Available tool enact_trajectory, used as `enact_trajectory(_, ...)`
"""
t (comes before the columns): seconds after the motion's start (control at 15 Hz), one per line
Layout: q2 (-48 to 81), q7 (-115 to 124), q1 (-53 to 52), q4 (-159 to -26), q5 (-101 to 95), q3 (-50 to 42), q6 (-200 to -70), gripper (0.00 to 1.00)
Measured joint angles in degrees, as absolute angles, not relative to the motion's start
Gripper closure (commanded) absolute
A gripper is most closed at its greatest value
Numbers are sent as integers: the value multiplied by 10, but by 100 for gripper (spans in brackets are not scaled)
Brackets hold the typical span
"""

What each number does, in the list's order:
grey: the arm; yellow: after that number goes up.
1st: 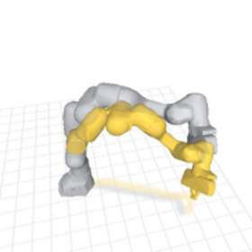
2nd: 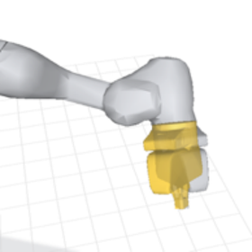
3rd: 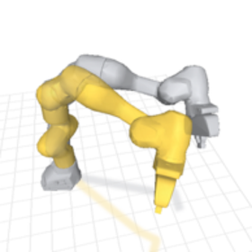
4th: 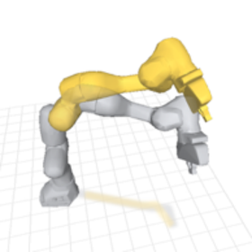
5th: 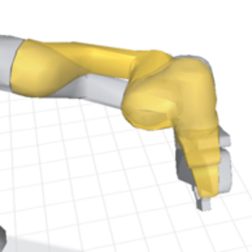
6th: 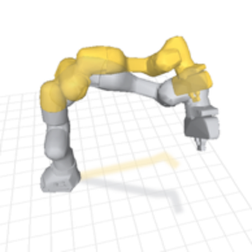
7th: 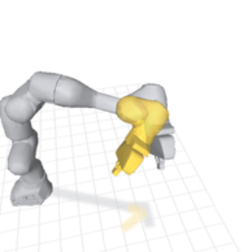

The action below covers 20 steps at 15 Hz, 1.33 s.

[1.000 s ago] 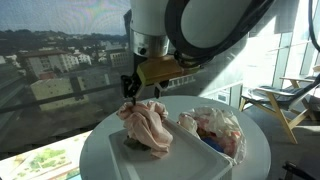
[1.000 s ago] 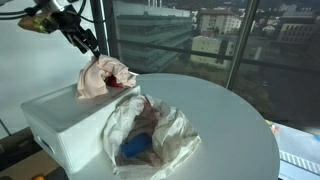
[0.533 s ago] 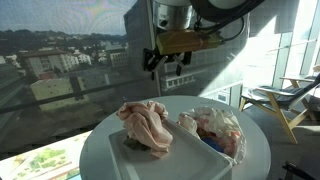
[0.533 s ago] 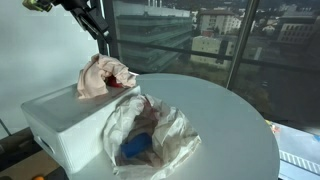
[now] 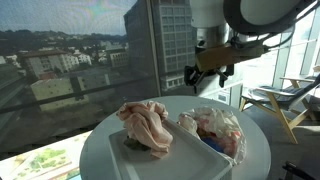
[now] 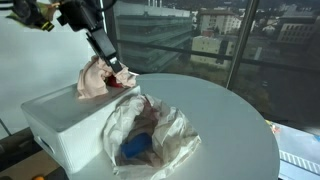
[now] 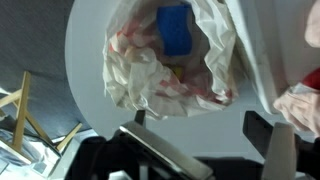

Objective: Remove the objects in the plastic bag

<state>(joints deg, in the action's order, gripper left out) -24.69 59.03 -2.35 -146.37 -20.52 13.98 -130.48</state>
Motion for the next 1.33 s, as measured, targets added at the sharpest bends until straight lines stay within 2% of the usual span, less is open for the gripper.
enact_trajectory(0.4, -237, 606, 7, -1595, -188, 115, -1379, 0)
enact_trajectory(1.0, -40, 597, 123, -1592, -267, 58, -1638, 0)
enact_trajectory(1.33, 91, 549, 135, -1563, -271, 49, -1756, 0)
